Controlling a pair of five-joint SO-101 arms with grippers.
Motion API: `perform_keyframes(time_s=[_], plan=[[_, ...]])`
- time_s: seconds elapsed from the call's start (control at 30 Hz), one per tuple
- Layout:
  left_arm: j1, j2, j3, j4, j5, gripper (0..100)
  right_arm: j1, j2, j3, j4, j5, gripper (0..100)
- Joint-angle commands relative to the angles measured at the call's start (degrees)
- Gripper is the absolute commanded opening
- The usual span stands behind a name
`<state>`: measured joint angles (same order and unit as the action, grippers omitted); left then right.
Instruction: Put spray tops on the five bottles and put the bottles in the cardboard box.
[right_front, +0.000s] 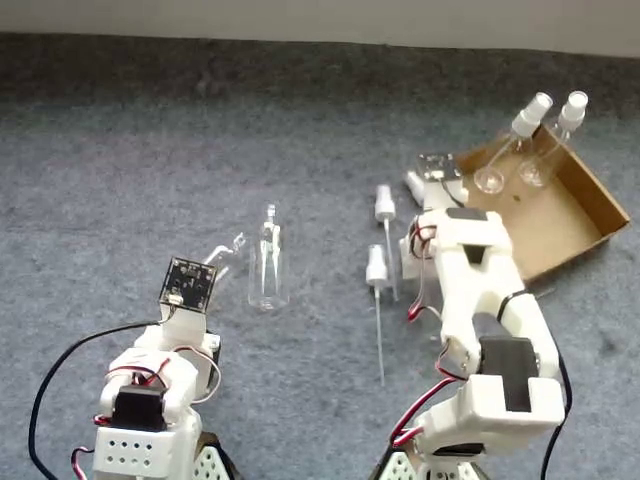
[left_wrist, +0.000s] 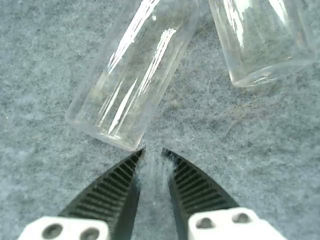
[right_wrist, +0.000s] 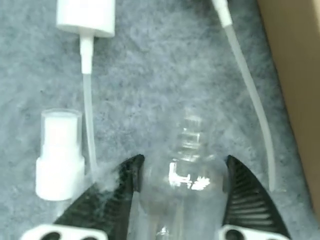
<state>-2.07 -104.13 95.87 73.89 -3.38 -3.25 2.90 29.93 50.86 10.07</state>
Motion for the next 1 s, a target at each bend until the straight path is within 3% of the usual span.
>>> perform_keyframes(time_s=[0.0, 0.23, 0.57, 0.73, 0.97], plan=[[0.0, -0.3, 1.2, 0.2, -0.6, 0, 0.7, -1.7, -6.3, 5.4, 0.5, 21.3], [0.0, -0.3, 1.2, 0.2, -0.6, 0, 0.7, -3.1, -10.3, 12.7, 0.5, 21.3], [0.0, -0.3, 1.2, 0.2, -0.6, 0, 0.7, -2.9, -9.9, 12.6, 4.2, 21.6], [0.0, -0.3, 1.2, 0.2, -0.6, 0, 0.7, -2.9, -9.8, 12.6, 4.4, 29.6], [0.0, -0.3, 1.2, 0.2, -0.6, 0, 0.7, -2.9, -8.3, 12.6, 4.1, 29.6]])
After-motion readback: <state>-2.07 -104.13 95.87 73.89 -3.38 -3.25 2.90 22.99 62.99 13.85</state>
